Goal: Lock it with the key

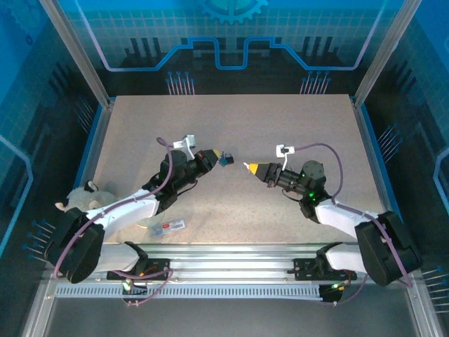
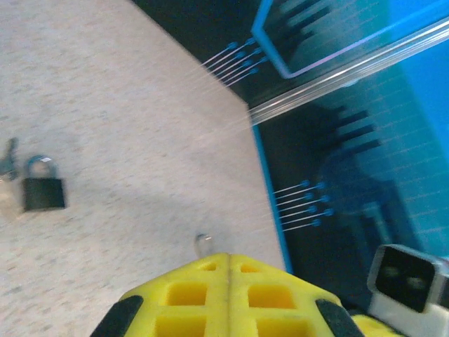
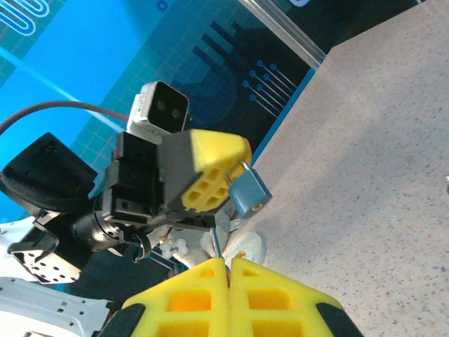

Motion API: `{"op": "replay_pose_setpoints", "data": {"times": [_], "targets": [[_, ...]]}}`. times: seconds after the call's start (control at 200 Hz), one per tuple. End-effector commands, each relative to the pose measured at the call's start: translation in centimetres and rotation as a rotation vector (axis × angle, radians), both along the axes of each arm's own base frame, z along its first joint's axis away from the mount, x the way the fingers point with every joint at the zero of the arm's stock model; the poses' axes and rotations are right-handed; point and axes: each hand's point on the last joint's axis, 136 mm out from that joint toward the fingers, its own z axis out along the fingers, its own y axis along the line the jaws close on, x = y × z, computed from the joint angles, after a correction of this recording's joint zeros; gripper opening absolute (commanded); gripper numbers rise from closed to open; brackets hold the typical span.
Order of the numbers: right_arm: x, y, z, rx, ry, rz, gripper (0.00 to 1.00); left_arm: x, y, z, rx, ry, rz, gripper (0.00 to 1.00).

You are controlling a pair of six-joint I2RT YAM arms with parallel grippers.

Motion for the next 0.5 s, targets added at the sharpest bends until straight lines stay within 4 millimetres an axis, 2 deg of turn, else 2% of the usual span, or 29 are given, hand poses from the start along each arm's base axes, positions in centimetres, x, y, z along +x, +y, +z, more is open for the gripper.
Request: {"op": "replay_pose_setpoints", "data": {"times": [0.0,0.14,0.495], "targets": [[0.4,-1.0,-0.9,-0.077,-0.016,-0.071,0.0,-0.3,1.1,-1.3,0.126,0.046,-0.016,0.0],[0.4,-1.3,-0.8,-0.104,-0.028,-0.088,0.0,-0.7,1.7,-3.6,0.215,0.117,-0.041,0.0],[0.2,-0.9,-0.8,-0.114,-0.037,-0.075,0.0,-1.0,1.6,-10.6,0.382,0.334,-0.141,0.0]]}}
